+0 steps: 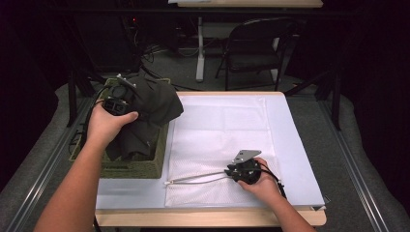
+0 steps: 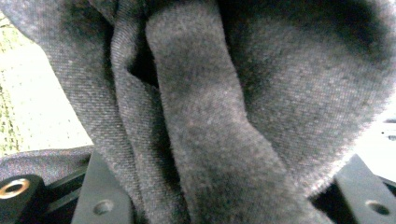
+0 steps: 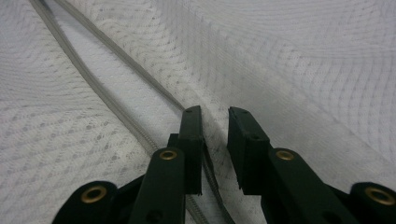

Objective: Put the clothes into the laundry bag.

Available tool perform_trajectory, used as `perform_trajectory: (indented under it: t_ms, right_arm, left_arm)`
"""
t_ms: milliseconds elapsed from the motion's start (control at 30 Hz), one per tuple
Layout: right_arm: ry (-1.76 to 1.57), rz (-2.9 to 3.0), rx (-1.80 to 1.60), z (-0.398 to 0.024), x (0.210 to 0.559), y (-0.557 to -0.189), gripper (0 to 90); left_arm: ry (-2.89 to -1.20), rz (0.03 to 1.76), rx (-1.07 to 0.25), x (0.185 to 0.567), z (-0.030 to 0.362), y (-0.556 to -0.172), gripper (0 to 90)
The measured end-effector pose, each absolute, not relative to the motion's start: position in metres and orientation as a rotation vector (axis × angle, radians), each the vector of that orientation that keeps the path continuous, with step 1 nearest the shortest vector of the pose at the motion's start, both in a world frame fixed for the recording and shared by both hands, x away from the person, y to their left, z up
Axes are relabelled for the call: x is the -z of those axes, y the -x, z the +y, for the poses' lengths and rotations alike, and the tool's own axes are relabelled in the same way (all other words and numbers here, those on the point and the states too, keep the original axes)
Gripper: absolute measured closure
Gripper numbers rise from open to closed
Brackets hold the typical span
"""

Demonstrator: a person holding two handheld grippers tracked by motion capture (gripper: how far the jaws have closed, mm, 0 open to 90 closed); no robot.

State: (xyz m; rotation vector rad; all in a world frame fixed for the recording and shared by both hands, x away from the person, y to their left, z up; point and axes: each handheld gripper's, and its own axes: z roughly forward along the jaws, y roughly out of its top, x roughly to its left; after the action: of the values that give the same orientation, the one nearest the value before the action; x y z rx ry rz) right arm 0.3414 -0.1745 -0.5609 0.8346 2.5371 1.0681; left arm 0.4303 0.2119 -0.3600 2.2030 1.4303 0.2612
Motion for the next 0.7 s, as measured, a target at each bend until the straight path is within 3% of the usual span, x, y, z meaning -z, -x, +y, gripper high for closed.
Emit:
perform_trajectory:
  t_ms: [133, 200, 267, 700]
  right_arm:
    - [-0.845, 2.549, -1.088, -0.176, 0.561, -0.344, 78.1]
    - [-0.860, 2.547, -1.093, -0.177, 0.561, -0.345, 85.7]
    - [-0.865, 2.547, -1.090, -0.177, 0.561, -0.345, 87.0]
    - [-0.895, 2.563, -1.082, -0.176, 0.559, -0.345, 88.6]
  left_arm:
    - [-2.218, 1.413, -0.257, 0.361, 0.208, -0.430, 45.8]
    - [-2.222, 1.406, -0.255, 0.361, 0.205, -0.429, 45.9]
    - [-2.230, 1.398, -0.250, 0.361, 0.202, -0.429, 45.9]
    - [-2.274, 1.314, -0.223, 0.362, 0.177, -0.427, 45.8]
